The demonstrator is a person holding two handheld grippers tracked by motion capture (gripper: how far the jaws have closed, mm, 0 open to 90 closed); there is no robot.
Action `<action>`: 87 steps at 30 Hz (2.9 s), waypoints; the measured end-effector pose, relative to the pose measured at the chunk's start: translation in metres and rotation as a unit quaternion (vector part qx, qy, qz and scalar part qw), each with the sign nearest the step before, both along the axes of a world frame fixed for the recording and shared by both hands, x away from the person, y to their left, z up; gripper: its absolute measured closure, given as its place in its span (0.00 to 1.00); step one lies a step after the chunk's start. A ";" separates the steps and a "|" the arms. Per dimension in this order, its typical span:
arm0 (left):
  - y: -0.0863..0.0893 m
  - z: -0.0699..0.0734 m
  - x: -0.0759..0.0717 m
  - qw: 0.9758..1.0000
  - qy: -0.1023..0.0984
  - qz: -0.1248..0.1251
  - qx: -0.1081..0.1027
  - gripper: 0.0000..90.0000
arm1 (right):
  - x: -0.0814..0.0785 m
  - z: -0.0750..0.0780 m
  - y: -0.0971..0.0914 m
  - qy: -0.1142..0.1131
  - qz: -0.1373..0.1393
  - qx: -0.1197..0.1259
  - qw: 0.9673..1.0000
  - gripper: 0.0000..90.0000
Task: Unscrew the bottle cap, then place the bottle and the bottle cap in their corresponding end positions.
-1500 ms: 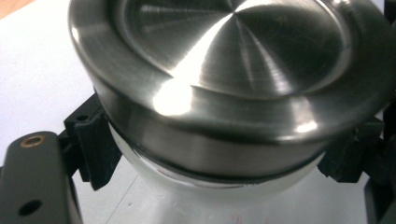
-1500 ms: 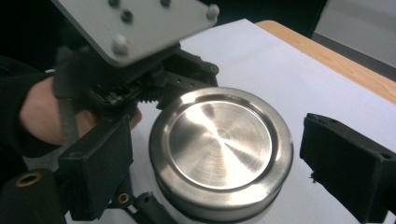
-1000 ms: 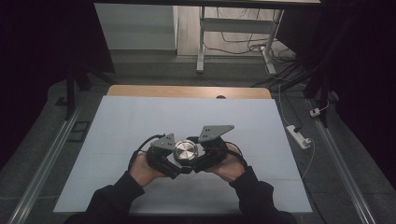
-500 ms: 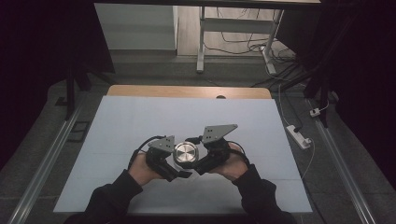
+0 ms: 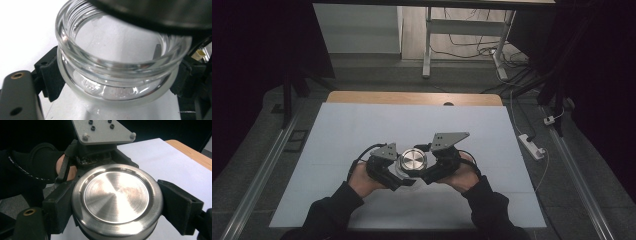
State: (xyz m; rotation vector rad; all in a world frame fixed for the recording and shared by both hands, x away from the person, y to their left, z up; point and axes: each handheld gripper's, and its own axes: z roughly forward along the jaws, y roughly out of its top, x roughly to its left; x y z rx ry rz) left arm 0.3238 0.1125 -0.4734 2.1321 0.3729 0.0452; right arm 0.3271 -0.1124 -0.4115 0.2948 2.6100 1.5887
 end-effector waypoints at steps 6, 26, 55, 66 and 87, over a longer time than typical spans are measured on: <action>0.004 -0.001 0.004 1.000 -0.002 0.029 0.005 0.17 | -0.001 0.002 -0.003 0.001 -0.017 0.006 1.000 0.20; 0.012 0.000 0.013 0.995 -0.013 0.093 0.016 0.17 | -0.015 -0.001 -0.009 0.005 -0.040 0.003 0.999 0.20; 0.014 0.009 0.029 0.992 -0.029 0.124 0.018 0.17 | -0.036 -0.019 -0.010 -0.002 -0.045 0.003 0.999 0.20; 0.007 0.008 0.040 0.991 -0.034 0.130 0.020 0.17 | -0.043 -0.032 -0.015 0.001 -0.052 -0.002 0.999 0.20; -0.011 0.003 0.055 0.990 -0.048 0.128 0.022 0.17 | -0.055 -0.055 -0.013 0.014 -0.049 -0.019 0.999 0.20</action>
